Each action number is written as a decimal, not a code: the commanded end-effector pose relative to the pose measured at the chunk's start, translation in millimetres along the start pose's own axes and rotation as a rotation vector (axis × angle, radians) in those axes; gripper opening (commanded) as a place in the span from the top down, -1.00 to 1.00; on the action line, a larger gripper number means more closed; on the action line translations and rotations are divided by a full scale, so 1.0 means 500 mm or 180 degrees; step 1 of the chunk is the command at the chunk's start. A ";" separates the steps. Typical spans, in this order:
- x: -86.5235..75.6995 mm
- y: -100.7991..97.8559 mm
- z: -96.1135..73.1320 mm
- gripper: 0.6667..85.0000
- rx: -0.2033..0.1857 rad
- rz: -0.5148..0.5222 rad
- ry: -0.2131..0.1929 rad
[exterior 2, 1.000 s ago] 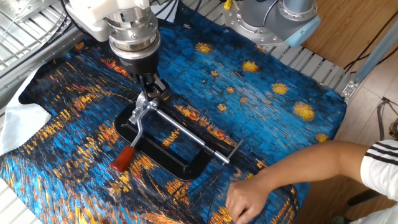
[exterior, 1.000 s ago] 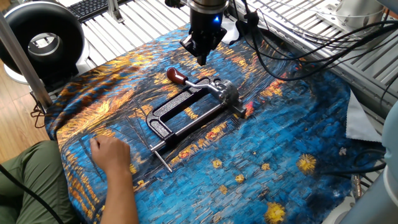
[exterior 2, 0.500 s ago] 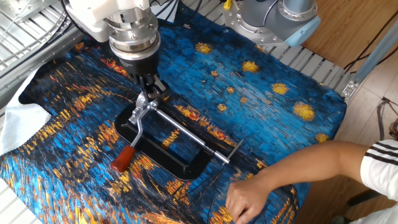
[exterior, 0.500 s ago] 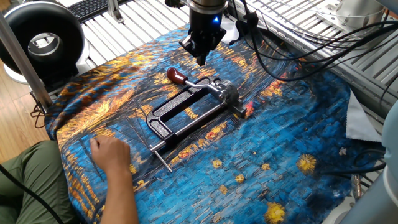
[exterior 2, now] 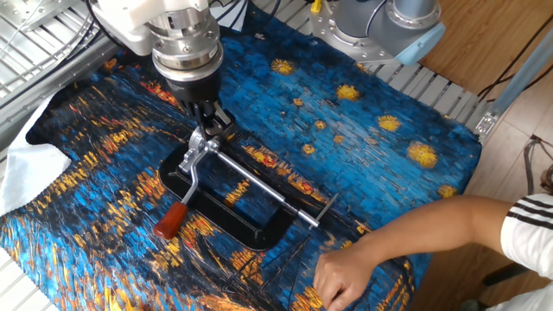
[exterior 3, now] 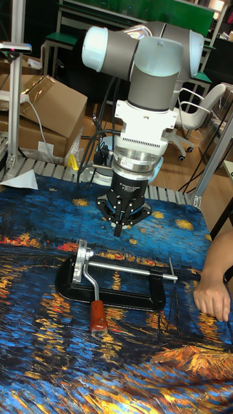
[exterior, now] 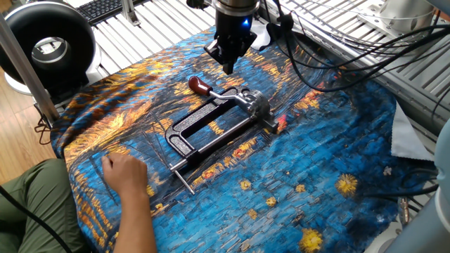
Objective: Pull up the lever
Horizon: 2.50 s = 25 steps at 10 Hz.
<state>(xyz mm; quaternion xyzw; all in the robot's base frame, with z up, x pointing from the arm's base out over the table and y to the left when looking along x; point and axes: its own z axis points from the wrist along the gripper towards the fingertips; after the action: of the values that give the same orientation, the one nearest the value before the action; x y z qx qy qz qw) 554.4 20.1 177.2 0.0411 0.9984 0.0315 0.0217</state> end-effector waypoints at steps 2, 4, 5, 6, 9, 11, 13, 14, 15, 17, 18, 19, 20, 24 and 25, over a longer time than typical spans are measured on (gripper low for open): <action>0.002 0.002 -0.003 0.99 -0.0022 0.0086 0.0010; -0.019 -0.009 -0.003 0.83 0.0040 0.0022 -0.0118; -0.019 -0.008 -0.003 0.68 0.0036 -0.0041 -0.0116; -0.012 -0.012 -0.003 0.66 0.0065 -0.0110 -0.0078; -0.099 0.003 0.020 0.45 0.0083 -0.0355 0.0136; -0.154 -0.004 0.050 0.45 0.0237 -0.0456 0.0147; -0.178 0.014 0.082 0.44 0.0237 -0.0480 0.0138; -0.173 0.018 0.087 0.44 0.0213 -0.0474 0.0162; -0.166 0.017 0.087 0.44 0.0203 -0.0482 0.0192; -0.156 0.027 0.087 0.34 0.0135 -0.0465 0.0246; -0.153 0.020 0.086 0.31 0.0181 -0.0425 0.0268; -0.160 0.021 0.086 0.20 0.0180 -0.0437 0.0225; -0.160 0.030 0.087 0.09 0.0122 -0.0412 0.0220; -0.182 0.015 0.095 0.06 0.0202 -0.0538 0.0141; -0.209 0.012 0.125 0.06 0.0181 -0.0593 0.0113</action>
<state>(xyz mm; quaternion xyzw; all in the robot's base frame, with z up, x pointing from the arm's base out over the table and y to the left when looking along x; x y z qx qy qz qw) 644.5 21.8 133.3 -0.0369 0.9993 -0.0051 -0.0040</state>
